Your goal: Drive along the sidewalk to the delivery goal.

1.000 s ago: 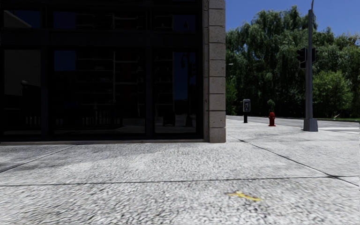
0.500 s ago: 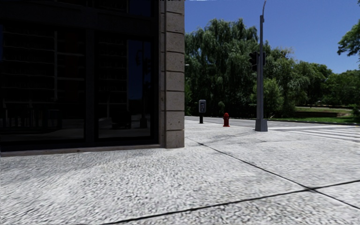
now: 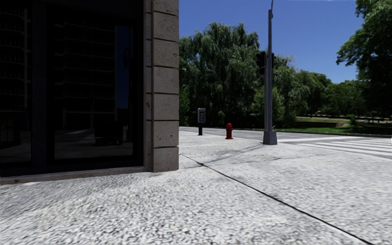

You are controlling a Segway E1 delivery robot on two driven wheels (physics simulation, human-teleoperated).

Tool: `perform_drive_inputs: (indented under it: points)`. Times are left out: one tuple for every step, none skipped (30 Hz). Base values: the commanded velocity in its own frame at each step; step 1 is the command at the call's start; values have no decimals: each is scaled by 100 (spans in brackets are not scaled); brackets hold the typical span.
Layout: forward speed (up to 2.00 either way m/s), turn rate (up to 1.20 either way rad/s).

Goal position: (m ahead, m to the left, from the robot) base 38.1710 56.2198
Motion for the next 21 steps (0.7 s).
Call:
perform_drive_inputs:
  points:
    - [174,-54]
    - [174,-59]
    - [174,-59]
    - [174,-60]
    - [175,-60]
    - [175,-60]
    - [175,-60]
    - [175,-60]
    - [175,-60]
    - [175,-60]
    - [175,-60]
    - [176,-60]
    - [176,-60]
    - [176,-60]
    - [176,-59]
    - [183,-42]
    - [183,-42]
    - [200,0]
    - [200,0]
    - [200,0]
    - [200,0]
